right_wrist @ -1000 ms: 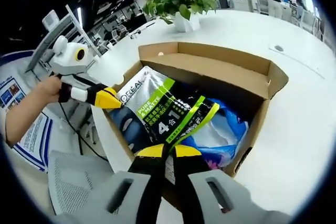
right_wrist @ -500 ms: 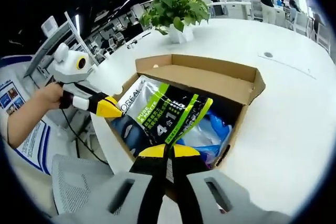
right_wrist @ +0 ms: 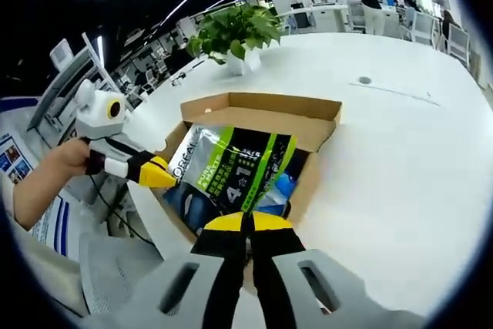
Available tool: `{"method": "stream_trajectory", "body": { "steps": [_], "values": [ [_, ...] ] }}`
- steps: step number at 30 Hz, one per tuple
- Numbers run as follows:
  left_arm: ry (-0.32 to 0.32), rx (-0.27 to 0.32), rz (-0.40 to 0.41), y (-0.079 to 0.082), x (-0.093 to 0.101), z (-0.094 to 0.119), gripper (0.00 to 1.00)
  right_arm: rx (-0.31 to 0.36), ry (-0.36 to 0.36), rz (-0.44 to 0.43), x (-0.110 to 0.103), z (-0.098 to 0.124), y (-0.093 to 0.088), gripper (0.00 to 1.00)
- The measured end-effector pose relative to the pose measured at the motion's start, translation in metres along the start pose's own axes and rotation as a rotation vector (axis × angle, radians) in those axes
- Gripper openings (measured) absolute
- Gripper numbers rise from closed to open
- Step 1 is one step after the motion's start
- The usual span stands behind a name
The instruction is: Operate the shoe box by opening the lid, removing the specified soft item, and placing it in the target area until the item is outside and the box remains undamaged.
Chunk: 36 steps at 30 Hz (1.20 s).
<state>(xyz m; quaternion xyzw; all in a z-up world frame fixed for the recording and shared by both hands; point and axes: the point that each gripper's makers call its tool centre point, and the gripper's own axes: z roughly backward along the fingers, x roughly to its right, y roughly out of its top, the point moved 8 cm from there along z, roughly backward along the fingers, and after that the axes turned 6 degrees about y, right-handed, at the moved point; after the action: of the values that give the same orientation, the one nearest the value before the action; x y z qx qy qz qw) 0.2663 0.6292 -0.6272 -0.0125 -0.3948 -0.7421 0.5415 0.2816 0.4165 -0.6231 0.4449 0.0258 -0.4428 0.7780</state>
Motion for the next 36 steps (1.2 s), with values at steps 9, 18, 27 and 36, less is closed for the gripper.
{"method": "stream_trajectory", "body": {
  "steps": [9,18,27,36],
  "values": [
    [-0.015,-0.009,-0.016,0.007,0.021,-0.017,0.0,0.002,-0.042,-0.025,0.018,0.02,-0.003,0.0],
    [-0.024,-0.023,-0.043,0.014,0.04,-0.032,0.0,0.005,-0.074,-0.036,0.032,0.037,-0.005,0.0],
    [-0.04,-0.042,-0.087,0.023,0.059,-0.047,0.0,0.003,-0.106,-0.046,0.049,0.054,-0.007,0.0],
    [-0.06,-0.059,-0.11,0.031,0.074,-0.063,0.0,0.015,-0.133,-0.082,0.066,0.069,-0.006,0.0]
  ]
}}
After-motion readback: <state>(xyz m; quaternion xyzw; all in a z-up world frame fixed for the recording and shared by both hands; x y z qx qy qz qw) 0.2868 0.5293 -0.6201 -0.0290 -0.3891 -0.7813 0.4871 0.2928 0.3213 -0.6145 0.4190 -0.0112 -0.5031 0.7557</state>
